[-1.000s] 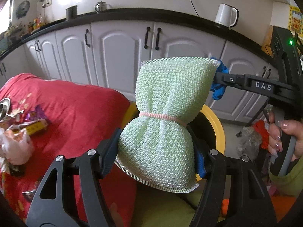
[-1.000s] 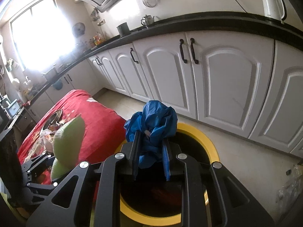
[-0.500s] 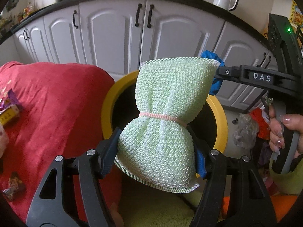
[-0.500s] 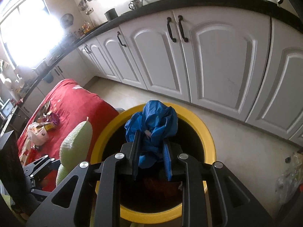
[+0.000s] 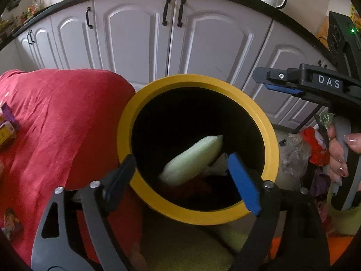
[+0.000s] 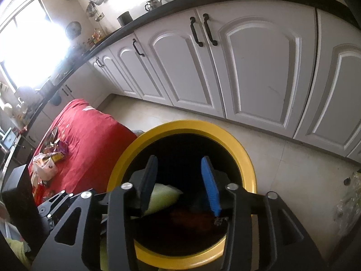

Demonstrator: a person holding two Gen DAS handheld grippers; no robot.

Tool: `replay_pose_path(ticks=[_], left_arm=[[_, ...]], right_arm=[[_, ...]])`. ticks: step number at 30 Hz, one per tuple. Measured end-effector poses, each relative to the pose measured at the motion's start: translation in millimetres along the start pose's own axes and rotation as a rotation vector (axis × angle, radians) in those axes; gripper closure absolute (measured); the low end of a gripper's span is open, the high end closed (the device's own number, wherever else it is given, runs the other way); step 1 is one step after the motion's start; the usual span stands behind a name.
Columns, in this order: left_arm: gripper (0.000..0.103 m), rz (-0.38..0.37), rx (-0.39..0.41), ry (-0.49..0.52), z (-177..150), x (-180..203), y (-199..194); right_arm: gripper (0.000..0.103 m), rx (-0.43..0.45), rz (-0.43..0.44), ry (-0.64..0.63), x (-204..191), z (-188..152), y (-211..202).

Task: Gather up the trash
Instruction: 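Carry the green sponge and blue cloth over the yellow-rimmed bin with both tools, then move both open tools back from the bin over the table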

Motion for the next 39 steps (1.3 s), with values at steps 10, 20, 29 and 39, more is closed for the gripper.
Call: replay_pose_path(ticks=[10, 20, 29, 39], left_arm=[[0.011, 0.041, 0.065, -0.053, 5, -15, -27], [0.011, 0.094, 0.133, -0.108, 6, -37, -58], [0.011, 0.128, 0.183, -0.164, 3, -57, -83], [0.011, 0.202, 0.246, -0.202, -4, -82, -114]], right_arm=[[0.041, 0.045, -0.011, -0.013, -6, 6, -10], [0.034, 0.078, -0.003, -0.058, -26, 9, -20], [0.032, 0.117, 0.022, -0.112, -52, 12, -35], [0.031, 0.136, 0.045, -0.183, -81, 9, -44]])
Point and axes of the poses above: each gripper's, at about its wrist camera, not at the fingertips, and y roughly the way its jaws point, x to its right, z to its top, the point moved 7 cm from there along y, roughly the way its jaws point, and after that the axes turned 2 degrees about y, right-handed, at the moved point
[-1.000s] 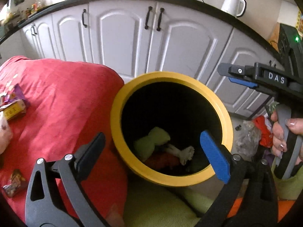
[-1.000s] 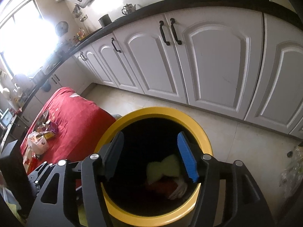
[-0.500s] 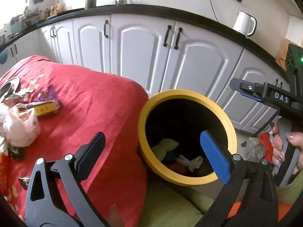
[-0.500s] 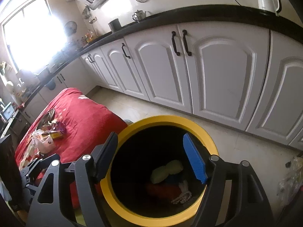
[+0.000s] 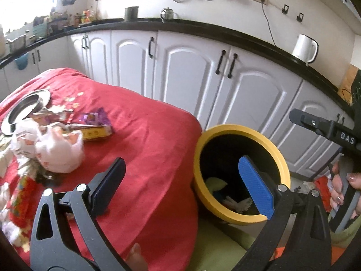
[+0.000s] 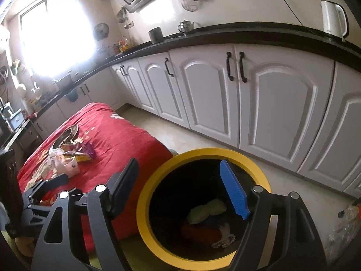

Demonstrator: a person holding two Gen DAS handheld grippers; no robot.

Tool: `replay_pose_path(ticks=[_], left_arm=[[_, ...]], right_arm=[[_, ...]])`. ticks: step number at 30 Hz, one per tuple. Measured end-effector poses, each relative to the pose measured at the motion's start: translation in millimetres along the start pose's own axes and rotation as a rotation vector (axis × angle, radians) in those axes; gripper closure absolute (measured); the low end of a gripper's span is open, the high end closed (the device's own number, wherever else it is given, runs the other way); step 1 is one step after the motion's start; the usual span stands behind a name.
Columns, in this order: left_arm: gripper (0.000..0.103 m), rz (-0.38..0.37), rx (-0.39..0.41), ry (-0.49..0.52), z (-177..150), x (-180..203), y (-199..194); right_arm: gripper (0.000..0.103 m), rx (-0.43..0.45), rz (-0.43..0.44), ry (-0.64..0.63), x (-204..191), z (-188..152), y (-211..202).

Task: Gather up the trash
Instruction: 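Move both open tools back from the bin over the table, then lower the right tool toward the chocolate bar while the left tool approaches the white plastic bag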

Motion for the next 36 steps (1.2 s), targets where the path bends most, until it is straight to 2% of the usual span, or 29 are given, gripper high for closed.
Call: replay_pose_path(ticks=[23, 36], left_arm=[[0.011, 0.202, 0.127, -0.135, 8, -98, -52], [0.011, 0.275, 0.136, -0.209, 1, -147, -68]], right_arm=[[0.029, -0.056, 0.157, -0.292, -128, -35, 5], [0.029, -0.093, 0.284, -0.408, -197, -50, 18]])
Point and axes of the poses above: each gripper's, at about its wrist camera, not at the fingertips, and y roughly the way its jaws point, x to its right, z to its top, the point moved 7 cm from there along y, roughly the way its jaws point, and after that the axes turned 2 degrees about y, right-handed, at the moved point
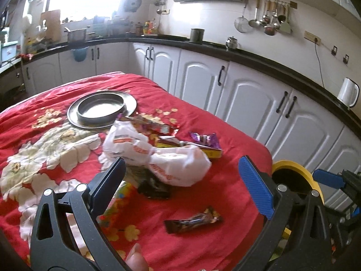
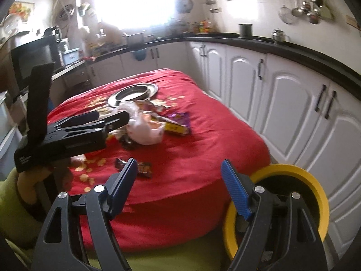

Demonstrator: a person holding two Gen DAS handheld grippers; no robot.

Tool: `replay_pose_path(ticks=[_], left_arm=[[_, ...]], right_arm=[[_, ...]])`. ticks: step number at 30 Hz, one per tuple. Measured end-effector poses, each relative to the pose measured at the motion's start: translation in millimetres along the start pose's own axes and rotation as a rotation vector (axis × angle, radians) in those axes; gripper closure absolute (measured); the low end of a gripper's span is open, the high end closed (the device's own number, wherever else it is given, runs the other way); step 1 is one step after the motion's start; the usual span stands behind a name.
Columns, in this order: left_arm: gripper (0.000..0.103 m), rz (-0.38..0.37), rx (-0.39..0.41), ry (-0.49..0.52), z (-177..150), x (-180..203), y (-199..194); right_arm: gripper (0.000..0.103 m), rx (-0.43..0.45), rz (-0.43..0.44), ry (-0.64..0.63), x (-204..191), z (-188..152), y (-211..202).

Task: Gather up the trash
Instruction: 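Lower the right tool toward the chocolate bar while the left tool approaches the white plastic bag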

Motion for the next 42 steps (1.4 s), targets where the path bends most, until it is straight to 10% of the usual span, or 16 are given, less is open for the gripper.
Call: replay_pose_path(ticks=[24, 42], left_arm=[[0.011, 0.108, -0.028, -0.160, 3, -87, 15], [0.011, -0.008, -0.223, -0.331, 6, -111, 85]], right_arm=[[0.029, -0.209, 0.128, -0.236, -71, -17, 98], [0.029, -0.282, 0.158, -0.374, -96, -34, 148]])
Point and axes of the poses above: each gripper's, at about its wrist camera, not at the fingertips, and y roughly the way its jaws point, x to its right, z to its top, the point moved 7 cm from there along y, roughly the way its jaws point, and after that the axes turned 2 degrees about y, right-handed, at the moved point
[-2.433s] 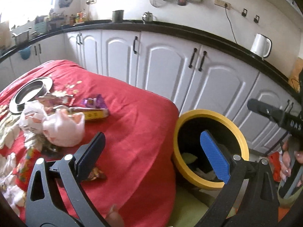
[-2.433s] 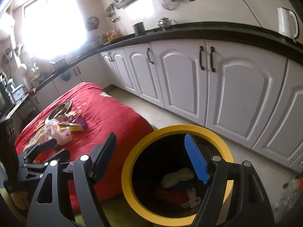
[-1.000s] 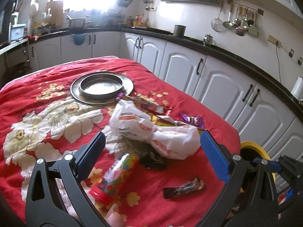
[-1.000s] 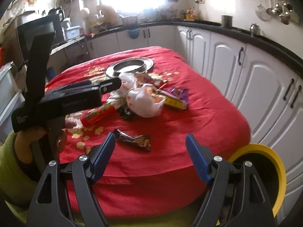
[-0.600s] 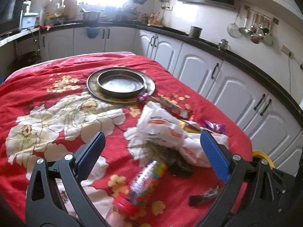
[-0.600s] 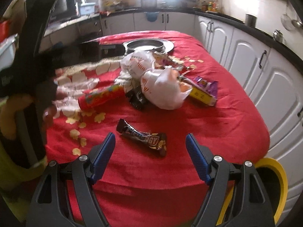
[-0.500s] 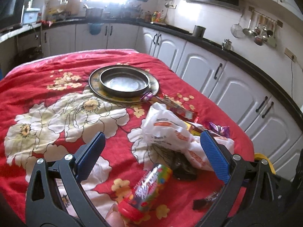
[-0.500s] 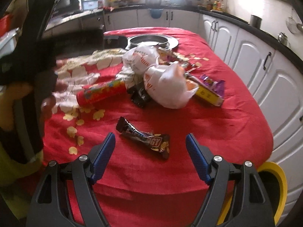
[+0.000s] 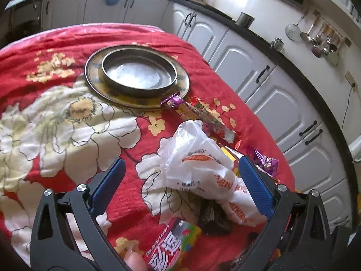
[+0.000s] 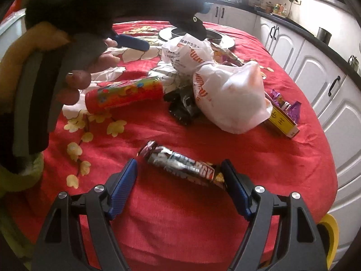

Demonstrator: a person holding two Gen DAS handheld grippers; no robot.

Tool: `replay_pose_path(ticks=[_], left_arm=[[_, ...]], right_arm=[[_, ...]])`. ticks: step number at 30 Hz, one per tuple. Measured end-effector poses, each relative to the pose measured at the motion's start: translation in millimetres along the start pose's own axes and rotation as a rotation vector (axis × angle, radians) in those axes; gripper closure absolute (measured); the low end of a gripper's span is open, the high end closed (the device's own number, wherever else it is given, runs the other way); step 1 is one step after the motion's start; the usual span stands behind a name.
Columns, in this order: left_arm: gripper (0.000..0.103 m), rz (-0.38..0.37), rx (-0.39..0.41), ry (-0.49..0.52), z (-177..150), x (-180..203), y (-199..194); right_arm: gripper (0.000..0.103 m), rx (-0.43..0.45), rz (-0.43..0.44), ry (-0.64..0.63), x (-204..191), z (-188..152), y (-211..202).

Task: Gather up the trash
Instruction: 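Lower the right tool toward the chocolate bar while the left tool approaches the white plastic bag, then close the right tool on the chocolate bar while the left tool grasps the white plastic bag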

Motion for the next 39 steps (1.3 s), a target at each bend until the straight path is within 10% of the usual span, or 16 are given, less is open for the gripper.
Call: replay_pose_path(ticks=[6, 25, 39], left_arm=[[0.011, -0.028, -0.041, -0.074, -2, -8, 15], [0.067, -0.103, -0.027, -0.073, -10, 3, 8], [0.071, -0.117, 0.099, -0.098, -2, -8, -39]], right_arm=[[0.041, 0.008, 0.026, 0.028, 1, 3, 3], [0.057, 0.025, 0.070, 0.116, 2, -8, -13], [0.059, 0.046, 0.070, 0.170, 13, -11, -31]])
Point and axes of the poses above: each gripper's, at about its wrist camera, not at the fingertips, and y roughly the way its jaws point, x to its right, z to its top, the point moved 7 cm from there along y, roughly the way its jaws point, and after that the axes turned 2 degrees about y, right-handed, at the moved point
